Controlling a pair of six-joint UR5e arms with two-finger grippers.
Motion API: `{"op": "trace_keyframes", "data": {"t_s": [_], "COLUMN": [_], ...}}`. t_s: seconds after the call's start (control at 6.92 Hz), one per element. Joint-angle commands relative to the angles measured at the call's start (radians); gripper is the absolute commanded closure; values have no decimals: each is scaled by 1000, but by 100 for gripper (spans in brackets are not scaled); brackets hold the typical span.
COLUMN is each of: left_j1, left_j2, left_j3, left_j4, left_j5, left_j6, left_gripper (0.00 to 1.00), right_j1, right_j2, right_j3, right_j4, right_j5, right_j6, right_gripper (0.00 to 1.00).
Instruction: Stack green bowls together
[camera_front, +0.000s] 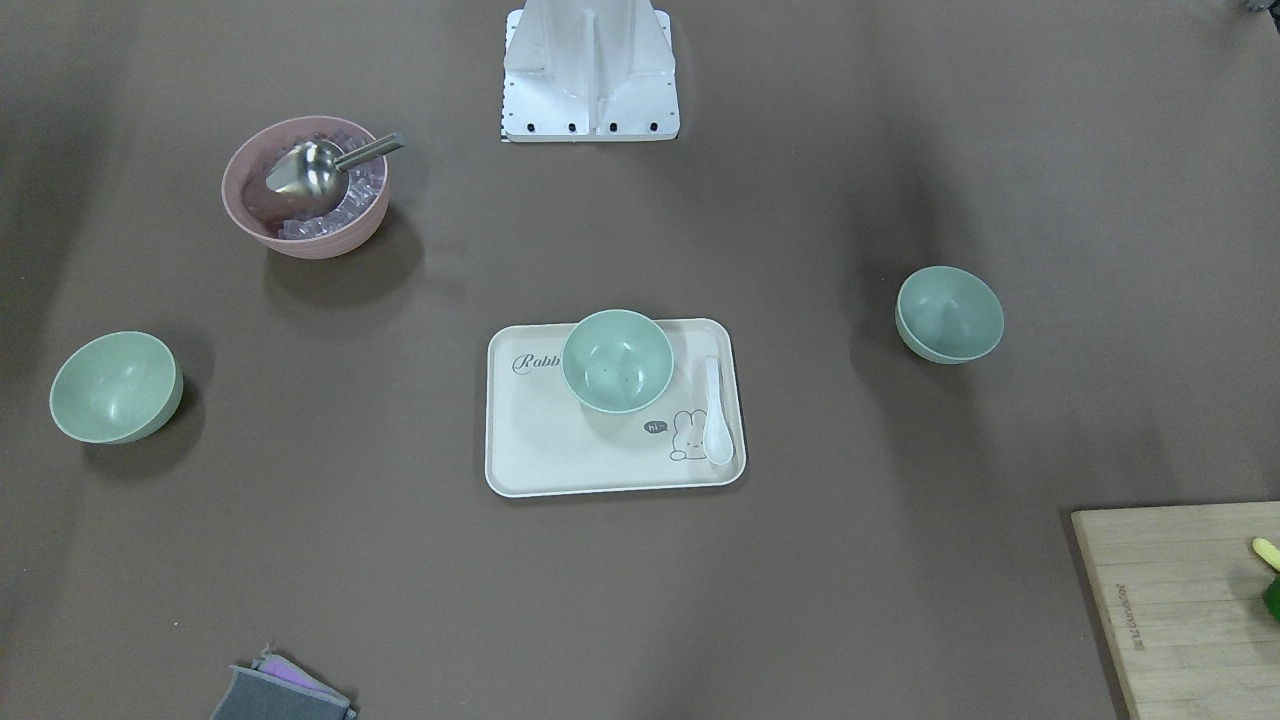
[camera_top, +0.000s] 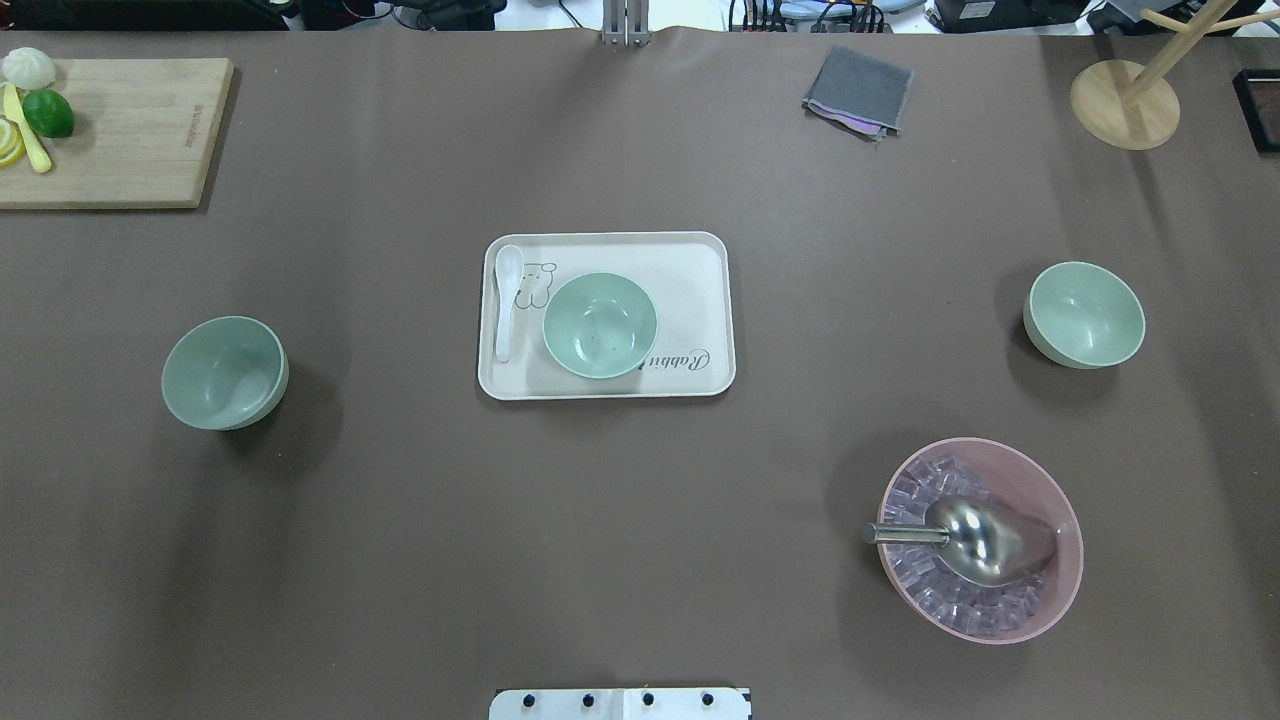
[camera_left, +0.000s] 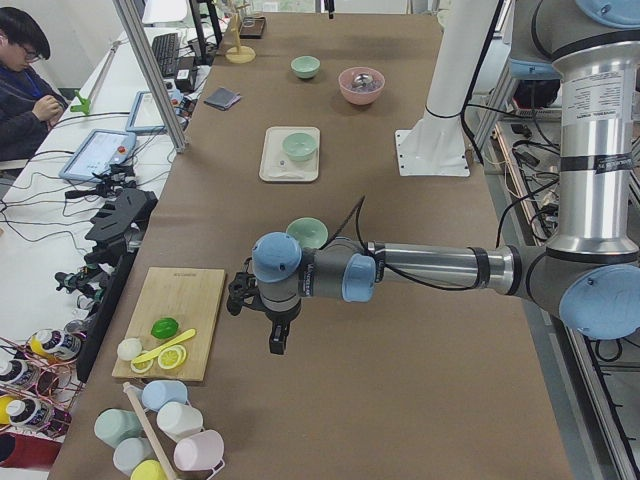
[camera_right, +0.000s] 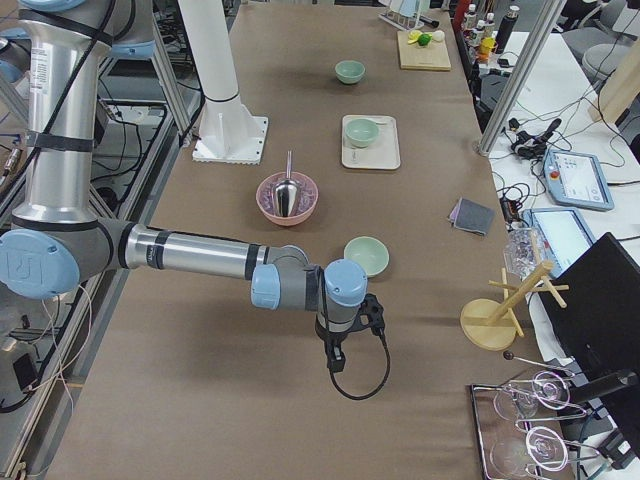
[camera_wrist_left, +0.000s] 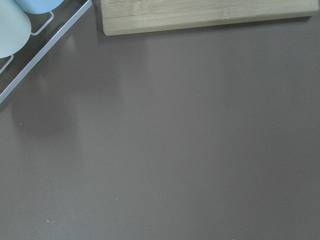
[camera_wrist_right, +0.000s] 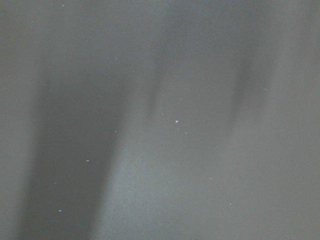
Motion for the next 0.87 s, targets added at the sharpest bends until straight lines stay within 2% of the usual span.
{"op": "trace_keyframes", "data": {"t_s": [0.0,0.29,0.43,0.58,0.72], "left_j1": [1,7,7,7,7], "left_j2": [10,7,2,-1,-1], "left_j3": [3,1,3,-2,7], "left_j4": [-56,-66,-92,-173,-328], "left_j5": [2,1,1,-1,7], "left_j6": [8,8,7,7,-2], "left_gripper": [0,0,0,0,0], "right_j1": [0,0,0,0,0], "right_j2": [0,8,8,5,15], "right_j3": [4,10,1,-24,-25], "right_j4": [0,6,97,215,271], "right_j5": [0,0,0,21,52], "right_j6": [0,0,3,8,53], "right_gripper": [0,0,0,0,0]}}
